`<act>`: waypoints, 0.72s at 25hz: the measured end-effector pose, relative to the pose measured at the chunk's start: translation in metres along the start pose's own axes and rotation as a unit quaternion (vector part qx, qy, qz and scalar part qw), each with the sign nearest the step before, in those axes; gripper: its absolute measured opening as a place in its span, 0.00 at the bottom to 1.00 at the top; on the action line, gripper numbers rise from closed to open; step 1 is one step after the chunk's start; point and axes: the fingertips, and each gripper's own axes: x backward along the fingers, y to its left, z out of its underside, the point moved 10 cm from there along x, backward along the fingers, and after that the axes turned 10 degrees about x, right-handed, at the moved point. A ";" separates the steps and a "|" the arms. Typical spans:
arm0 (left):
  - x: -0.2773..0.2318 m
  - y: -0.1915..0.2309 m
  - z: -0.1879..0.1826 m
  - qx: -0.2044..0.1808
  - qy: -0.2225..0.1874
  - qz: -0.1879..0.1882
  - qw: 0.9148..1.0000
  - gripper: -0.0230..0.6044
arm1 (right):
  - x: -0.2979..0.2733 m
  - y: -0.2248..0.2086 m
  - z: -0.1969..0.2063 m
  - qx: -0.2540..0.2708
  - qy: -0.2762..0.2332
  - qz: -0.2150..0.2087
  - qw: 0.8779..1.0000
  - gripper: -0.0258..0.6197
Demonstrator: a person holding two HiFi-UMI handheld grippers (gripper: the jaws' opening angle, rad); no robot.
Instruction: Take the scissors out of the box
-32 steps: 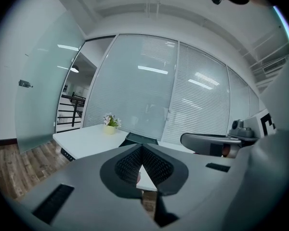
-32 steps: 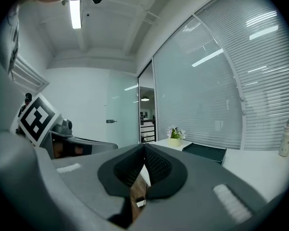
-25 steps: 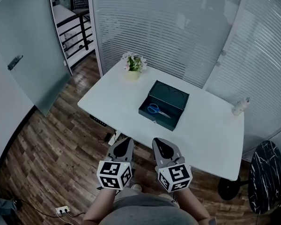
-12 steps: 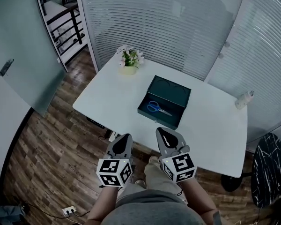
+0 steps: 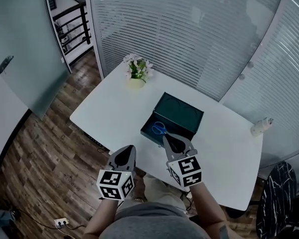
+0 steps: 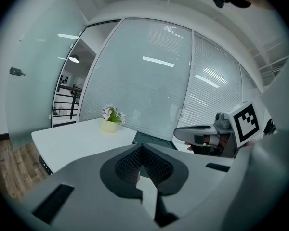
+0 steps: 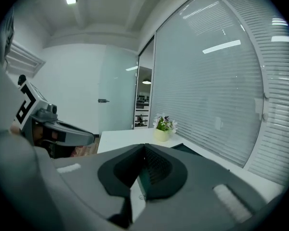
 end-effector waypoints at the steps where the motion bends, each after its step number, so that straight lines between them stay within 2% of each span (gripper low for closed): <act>1: -0.004 0.001 -0.001 0.002 0.000 -0.001 1.000 0.05 | -0.008 -0.004 0.001 0.005 0.006 -0.005 1.000 0.05; 9: -0.030 0.014 -0.004 0.014 0.012 -0.012 1.000 0.04 | -0.072 -0.029 0.030 0.035 0.087 -0.058 0.994 0.05; 18: -0.038 0.026 0.001 0.023 0.024 -0.027 0.999 0.05 | -0.131 -0.048 0.071 0.059 0.196 -0.104 0.973 0.06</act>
